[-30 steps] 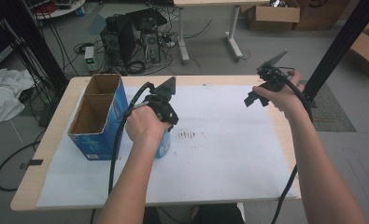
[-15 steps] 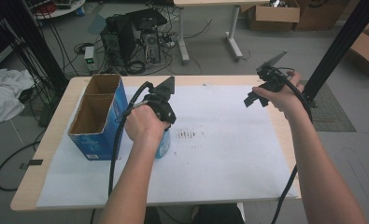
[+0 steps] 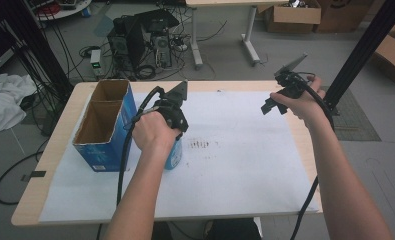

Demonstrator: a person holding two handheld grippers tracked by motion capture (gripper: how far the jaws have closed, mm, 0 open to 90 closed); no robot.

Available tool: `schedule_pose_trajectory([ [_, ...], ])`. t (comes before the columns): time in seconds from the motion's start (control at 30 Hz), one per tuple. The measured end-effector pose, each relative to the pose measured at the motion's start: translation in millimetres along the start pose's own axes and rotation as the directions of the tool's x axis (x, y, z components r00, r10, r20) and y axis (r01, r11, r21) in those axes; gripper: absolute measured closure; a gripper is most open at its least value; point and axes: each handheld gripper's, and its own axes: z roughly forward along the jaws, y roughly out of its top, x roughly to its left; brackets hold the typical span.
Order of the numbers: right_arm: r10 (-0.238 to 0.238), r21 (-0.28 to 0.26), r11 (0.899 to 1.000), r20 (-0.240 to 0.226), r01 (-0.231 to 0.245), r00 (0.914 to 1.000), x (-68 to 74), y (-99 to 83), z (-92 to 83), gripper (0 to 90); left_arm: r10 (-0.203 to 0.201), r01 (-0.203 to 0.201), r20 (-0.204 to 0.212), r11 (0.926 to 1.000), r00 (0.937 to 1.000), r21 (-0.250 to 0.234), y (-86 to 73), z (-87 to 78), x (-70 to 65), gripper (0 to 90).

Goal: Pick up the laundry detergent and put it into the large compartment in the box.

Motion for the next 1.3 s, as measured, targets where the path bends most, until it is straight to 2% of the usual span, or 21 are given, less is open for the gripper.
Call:
schedule_pose_trajectory([
  [0.2, 0.0, -0.001, 1.0, 0.003, 0.0, 1.0, -0.7, 0.2, -1.7, 16.7, -0.002, 0.002, 0.004, 1.0, 1.0, -0.002, -0.6, -18.5, 3.8, 38.0],
  [0.23, 0.002, -0.005, 1.0, 0.003, -0.002, 1.0, -0.8, 0.1, -2.8, 16.7, -0.005, 0.005, 0.004, 1.0, 1.0, -0.005, -1.4, -29.7, 5.3, 38.0],
  [0.27, 0.002, -0.005, 1.0, 0.003, -0.002, 1.0, -0.8, 0.1, -2.8, 16.7, -0.005, 0.005, 0.004, 1.0, 1.0, -0.005, -1.4, -29.7, 5.3, 38.0],
  [0.3, 0.0, -0.004, 1.0, 0.005, 0.0, 1.0, -1.1, -0.1, -3.7, 16.7, 0.007, -0.007, -0.005, 1.0, 1.0, -0.006, -2.3, -41.1, 6.3, 38.0],
  [0.33, 0.0, -0.004, 1.0, 0.005, 0.0, 1.0, -1.1, -0.1, -3.7, 16.7, 0.007, -0.007, -0.005, 1.0, 1.0, -0.006, -2.3, -41.1, 6.3, 38.0],
  [0.37, 0.005, -0.006, 1.0, 0.005, -0.005, 1.0, -1.4, -0.1, -4.6, 16.7, 0.009, -0.009, -0.012, 0.9998, 0.9999, -0.019, -3.2, -51.7, 6.9, 38.0],
  [0.4, 0.005, -0.006, 1.0, 0.005, -0.005, 1.0, -1.4, -0.1, -4.6, 16.7, 0.009, -0.009, -0.012, 0.9998, 0.9999, -0.019, -3.2, -51.7, 6.9, 38.0],
  [0.43, 0.006, -0.005, 1.0, 0.003, -0.006, 1.0, -0.9, 0.0, -4.5, 16.7, 0.002, -0.003, -0.014, 0.9995, 0.9999, -0.032, -4.3, -64.0, 8.6, 38.1],
  [0.47, 0.006, -0.005, 1.0, 0.003, -0.006, 1.0, -0.9, 0.0, -4.5, 16.7, 0.002, -0.003, -0.014, 0.9995, 0.9999, -0.032, -4.3, -64.0, 8.6, 38.1],
  [0.53, 0.005, -0.005, 1.0, 0.002, -0.005, 1.0, -0.1, 0.1, -4.8, 16.6, 0.0, 0.0, -0.015, 0.999, 0.9999, -0.045, -5.9, -77.9, 12.2, 38.1],
  [0.7, 0.003, -0.006, 1.0, 0.002, -0.003, 1.0, 0.7, 1.0, -6.6, 16.6, -0.036, 0.035, -0.011, 0.9958, 0.9993, -0.085, -11.2, -111.8, 22.9, 38.1],
  [0.73, 0.003, -0.006, 1.0, 0.002, -0.003, 1.0, 0.7, 1.0, -6.6, 16.6, -0.036, 0.035, -0.011, 0.9958, 0.9993, -0.085, -11.2, -111.8, 22.9, 38.1],
  [0.77, 0.004, -0.007, 1.0, 0.002, -0.004, 1.0, 0.7, 1.6, -7.2, 16.7, -0.043, 0.041, -0.018, 0.995, 0.9989, -0.091, -12.2, -122.4, 27.0, 38.1],
  [0.8, 0.004, -0.007, 1.0, 0.002, -0.004, 1.0, 0.7, 1.6, -7.2, 16.7, -0.043, 0.041, -0.018, 0.995, 0.9989, -0.091, -12.2, -122.4, 27.0, 38.1],
  [0.83, -0.001, -0.007, 1.0, 0.003, 0.001, 1.0, 0.8, 2.1, -7.6, 16.6, -0.05, 0.048, -0.025, 0.9943, 0.9984, -0.095, -13.3, -133.5, 31.8, 38.1],
  [0.93, 0.001, -0.007, 1.0, 0.003, -0.001, 1.0, 0.8, 2.4, -7.7, 16.6, -0.06, 0.057, -0.026, 0.9932, 0.9979, -0.101, -14.2, -141.4, 35.6, 38.1],
  [0.97, 0.002, -0.004, 1.0, 0.006, -0.002, 1.0, 0.4, 2.5, -7.4, 16.6, -0.074, 0.071, -0.027, 0.9911, 0.9969, -0.112, -15.5, -149.6, 41.1, 38.2],
  [1.2, 0.002, -0.004, 1.0, 0.005, -0.002, 1.0, -0.8, 2.3, -7.8, 16.6, -0.118, 0.114, -0.027, 0.9851, 0.9926, -0.129, -19.5, -161.1, 55.2, 38.2],
  [1.23, -0.001, -0.007, 1.0, 0.002, 0.001, 1.0, -1.7, 1.9, -7.9, 16.6, -0.144, 0.138, -0.033, 0.981, 0.989, -0.137, -21.5, -163.9, 60.8, 38.2],
  [1.27, -0.001, -0.007, 1.0, 0.002, 0.001, 1.0, -1.7, 1.9, -7.9, 16.6, -0.144, 0.138, -0.033, 0.981, 0.989, -0.137, -21.5, -163.9, 60.8, 38.2],
  [1.3, 0.002, -0.006, 1.0, 0.005, -0.002, 1.0, -2.4, 1.7, -8.4, 16.6, -0.168, 0.161, -0.037, 0.9752, 0.985, -0.152, -23.9, -167.0, 66.9, 38.2],
])
